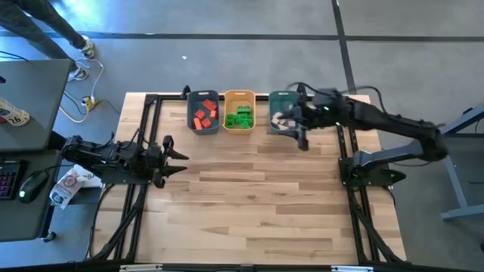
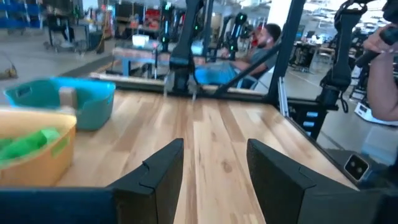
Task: Sort & place blocks by color
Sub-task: Return to Home Position
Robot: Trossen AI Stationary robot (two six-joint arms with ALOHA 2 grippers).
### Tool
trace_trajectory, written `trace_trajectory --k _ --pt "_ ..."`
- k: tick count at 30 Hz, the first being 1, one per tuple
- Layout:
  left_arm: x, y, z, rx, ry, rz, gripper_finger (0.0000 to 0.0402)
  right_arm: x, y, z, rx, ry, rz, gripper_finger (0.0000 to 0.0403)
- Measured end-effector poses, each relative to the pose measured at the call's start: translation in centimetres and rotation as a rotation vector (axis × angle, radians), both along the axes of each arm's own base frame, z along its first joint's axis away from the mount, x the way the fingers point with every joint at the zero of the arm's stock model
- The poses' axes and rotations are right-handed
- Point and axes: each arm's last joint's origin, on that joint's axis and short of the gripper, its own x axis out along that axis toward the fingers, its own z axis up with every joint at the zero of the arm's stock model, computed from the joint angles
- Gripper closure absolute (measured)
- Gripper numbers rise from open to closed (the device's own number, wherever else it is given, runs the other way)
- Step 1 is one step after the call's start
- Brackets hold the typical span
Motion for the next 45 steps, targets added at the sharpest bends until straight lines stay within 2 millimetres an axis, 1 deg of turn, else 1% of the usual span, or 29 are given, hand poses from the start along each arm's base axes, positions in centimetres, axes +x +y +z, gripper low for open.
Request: trace_trajectory --k 2,5,7,10,13,18,22,25,30,36,45 --pt "0.1 0.0 -0.5 -0.024 0.013 -0.002 0.0239 -1.7 0.3 -1.4 0.008 -0.044 -0.024 0.0167" --pt "0.2 -0.1 -0.2 -0.029 -0.026 -0.036 0.0239 -4.5 0.6 -3.5 0.034 -0.12 -0.123 0.0167" --pt "0.2 -0.2 -0.3 -0.013 -0.033 -0.049 0.0239 -6.3 0.9 -4.2 0.032 -0.186 -0.177 0.0167" --pt "0.2 -0.1 -0.2 0.007 -0.033 -0.034 0.0239 -8.8 1.5 -5.6 0.044 -0.238 -0.246 0.0167" --pt "0.2 0.0 -0.3 0.015 -0.031 -0.01 0.0239 -10.8 2.1 -7.1 0.087 -0.308 -0.303 0.0167" --pt "0.2 0.0 -0.4 0.027 -0.018 0.004 0.0239 -13.1 2.9 -9.9 0.136 -0.439 -0.335 0.0167" --pt "0.2 0.0 -0.4 0.027 -0.017 0.006 0.0239 -13.9 3.1 -11.9 0.161 -0.483 -0.345 0.0167" --pt "0.2 0.0 -0.4 0.027 -0.017 0.006 0.0239 -14.1 3.2 -13.7 0.176 -0.49 -0.345 0.0167" --pt "0.2 0.0 -0.4 0.026 -0.018 0.006 0.0239 -13.7 3.1 -16.5 0.206 -0.496 -0.363 0.0167" --pt "0.2 0.0 -0.4 0.026 -0.018 0.006 0.0239 -12.8 3.0 -19.0 0.206 -0.546 -0.324 0.0167" --pt "0.2 0.0 -0.4 0.026 -0.018 0.006 0.0239 -12.7 2.9 -19.2 0.208 -0.551 -0.323 0.0167"
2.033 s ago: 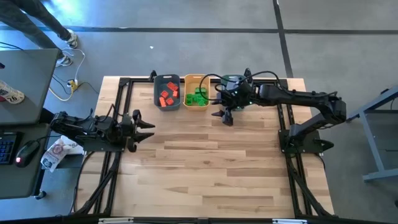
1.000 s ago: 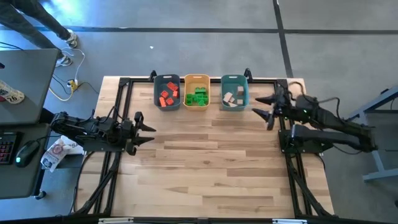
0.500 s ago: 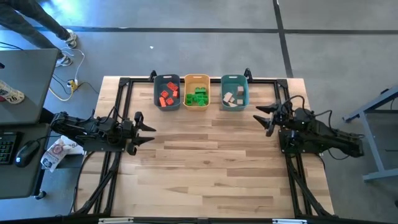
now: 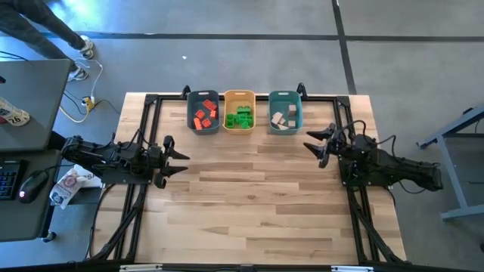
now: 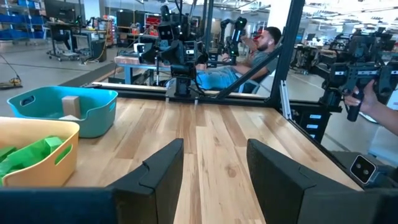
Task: Sort & place blocks by color
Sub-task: Return to Home Position
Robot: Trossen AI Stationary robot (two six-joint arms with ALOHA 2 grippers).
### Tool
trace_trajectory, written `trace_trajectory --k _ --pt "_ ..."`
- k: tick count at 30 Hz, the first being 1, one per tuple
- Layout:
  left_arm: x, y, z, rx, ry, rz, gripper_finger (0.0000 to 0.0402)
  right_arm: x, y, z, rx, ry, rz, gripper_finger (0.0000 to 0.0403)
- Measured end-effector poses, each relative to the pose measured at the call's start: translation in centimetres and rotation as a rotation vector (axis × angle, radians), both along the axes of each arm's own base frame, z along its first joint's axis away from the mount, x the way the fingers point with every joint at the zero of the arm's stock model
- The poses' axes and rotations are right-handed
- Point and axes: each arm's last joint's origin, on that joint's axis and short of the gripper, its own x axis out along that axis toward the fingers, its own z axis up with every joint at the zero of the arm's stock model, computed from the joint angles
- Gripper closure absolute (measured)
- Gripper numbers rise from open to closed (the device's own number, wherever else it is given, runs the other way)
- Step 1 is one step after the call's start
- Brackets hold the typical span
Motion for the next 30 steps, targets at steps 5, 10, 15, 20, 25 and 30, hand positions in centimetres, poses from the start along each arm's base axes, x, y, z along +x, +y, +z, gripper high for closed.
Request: trace_trajectory --k 5,10,15,20,25,30 --pt "0.0 0.0 0.0 0.0 0.0 0.0 0.0239 0.11 0.03 -0.16 -0.002 0.021 0.021 0.0167" --pt "0.0 0.0 0.0 0.0 0.0 0.0 0.0239 0.11 0.03 -0.15 0.005 0.018 0.02 0.0167" --pt "0.0 0.0 0.0 0.0 0.0 0.0 0.0239 0.11 0.03 -0.16 -0.038 0.032 0.02 0.0167" --pt "0.0 0.0 0.0 0.0 0.0 0.0 0.0239 0.11 0.03 -0.17 -0.044 0.035 0.019 0.0167" --pt "0.0 0.0 0.0 0.0 0.0 0.0 0.0239 0.11 0.03 -0.17 -0.044 0.036 0.019 0.0167" --pt "0.0 0.0 0.0 0.0 0.0 0.0 0.0239 0.11 0.03 -0.17 -0.044 0.036 0.019 0.0167"
